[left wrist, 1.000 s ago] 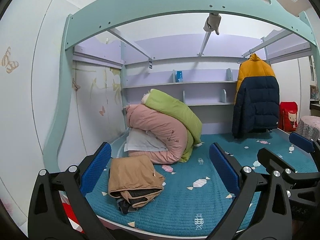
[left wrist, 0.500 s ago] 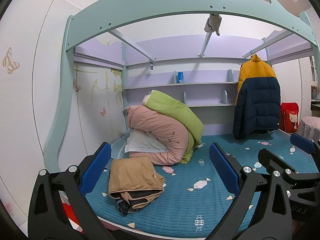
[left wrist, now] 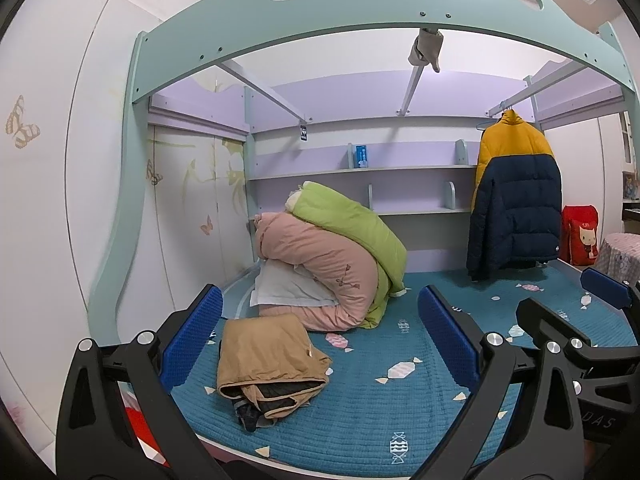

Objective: Fold large clothes

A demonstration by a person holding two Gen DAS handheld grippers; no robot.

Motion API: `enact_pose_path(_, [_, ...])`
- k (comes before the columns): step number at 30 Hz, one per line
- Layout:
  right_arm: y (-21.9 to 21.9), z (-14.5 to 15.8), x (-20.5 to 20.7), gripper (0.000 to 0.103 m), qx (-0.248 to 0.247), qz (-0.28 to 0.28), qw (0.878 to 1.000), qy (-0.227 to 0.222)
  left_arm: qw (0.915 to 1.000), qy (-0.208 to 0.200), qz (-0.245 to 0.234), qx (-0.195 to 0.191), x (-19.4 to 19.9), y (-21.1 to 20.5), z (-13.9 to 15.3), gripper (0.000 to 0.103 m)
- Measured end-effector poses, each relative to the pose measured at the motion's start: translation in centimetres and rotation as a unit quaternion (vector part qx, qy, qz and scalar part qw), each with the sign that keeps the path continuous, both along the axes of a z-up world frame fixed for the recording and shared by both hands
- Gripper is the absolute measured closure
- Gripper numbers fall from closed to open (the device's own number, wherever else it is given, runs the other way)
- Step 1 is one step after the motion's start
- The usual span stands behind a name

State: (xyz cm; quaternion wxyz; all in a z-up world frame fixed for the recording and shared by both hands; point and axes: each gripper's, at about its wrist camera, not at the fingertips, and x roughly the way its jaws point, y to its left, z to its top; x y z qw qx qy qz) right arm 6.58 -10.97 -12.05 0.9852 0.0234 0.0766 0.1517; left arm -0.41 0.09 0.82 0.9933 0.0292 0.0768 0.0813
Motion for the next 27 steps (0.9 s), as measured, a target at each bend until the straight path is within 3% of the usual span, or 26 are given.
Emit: enact_pose_path(27, [0.18, 0.11, 0.23, 0.007, 0.000, 0.003, 1.000, 0.005, 1.0000, 0.000, 0.006, -0.007, -0.27, 0.13, -0.20, 0.005])
